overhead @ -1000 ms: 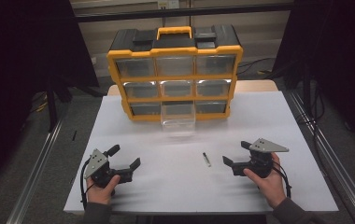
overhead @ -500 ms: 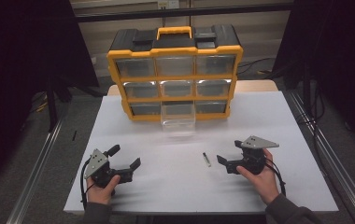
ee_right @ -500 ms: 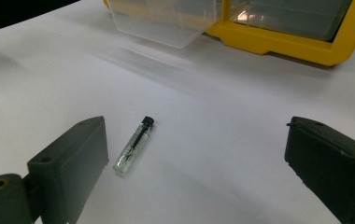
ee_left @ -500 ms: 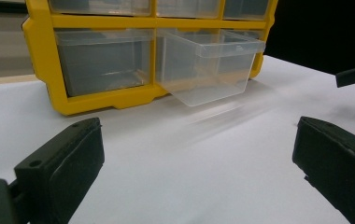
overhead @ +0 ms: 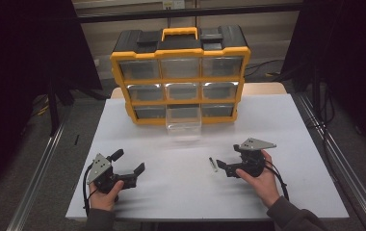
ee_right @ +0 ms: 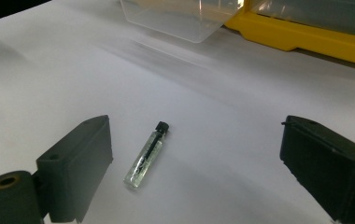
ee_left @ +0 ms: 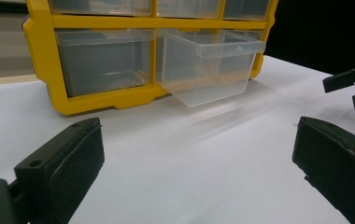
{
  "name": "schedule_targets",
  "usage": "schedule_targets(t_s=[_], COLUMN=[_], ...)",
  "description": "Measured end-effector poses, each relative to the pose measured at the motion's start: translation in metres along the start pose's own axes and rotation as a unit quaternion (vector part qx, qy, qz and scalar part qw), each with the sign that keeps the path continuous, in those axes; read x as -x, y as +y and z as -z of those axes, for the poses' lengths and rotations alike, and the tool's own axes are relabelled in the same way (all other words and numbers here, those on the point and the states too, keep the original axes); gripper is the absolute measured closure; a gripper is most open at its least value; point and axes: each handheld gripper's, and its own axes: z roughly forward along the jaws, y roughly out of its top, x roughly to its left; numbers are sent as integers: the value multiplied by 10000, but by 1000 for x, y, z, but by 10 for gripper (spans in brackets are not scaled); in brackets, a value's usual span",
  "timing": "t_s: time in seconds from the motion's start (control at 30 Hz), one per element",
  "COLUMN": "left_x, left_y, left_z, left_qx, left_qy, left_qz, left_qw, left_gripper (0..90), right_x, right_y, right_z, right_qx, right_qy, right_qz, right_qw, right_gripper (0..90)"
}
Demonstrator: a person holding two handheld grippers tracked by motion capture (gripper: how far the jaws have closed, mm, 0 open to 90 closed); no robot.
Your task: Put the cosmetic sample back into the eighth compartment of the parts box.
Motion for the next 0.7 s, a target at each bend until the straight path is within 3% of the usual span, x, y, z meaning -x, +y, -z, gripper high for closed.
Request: schedule_targets(t_s=[0.43,0.57,0.7], left_x=[0,0,0], left_y=[0,0,0], left_z=[0,0,0], left_qx=[-10,-10,9], left_qy=[-31,-35,-30], left_qz=[-5,0,19], left_qw=[10000,10000,10000], left_gripper=[21,21,21], right_x=[-3,-4,-5], right_y=[4,4,5], right_z=[-11,-14,-16], right_qx=[-235,-341,-532], right_qy=[145,193,291], right_qz=[-63,-84,-92], right_qw=[9996,9992,9981], right_gripper=[187,252,391])
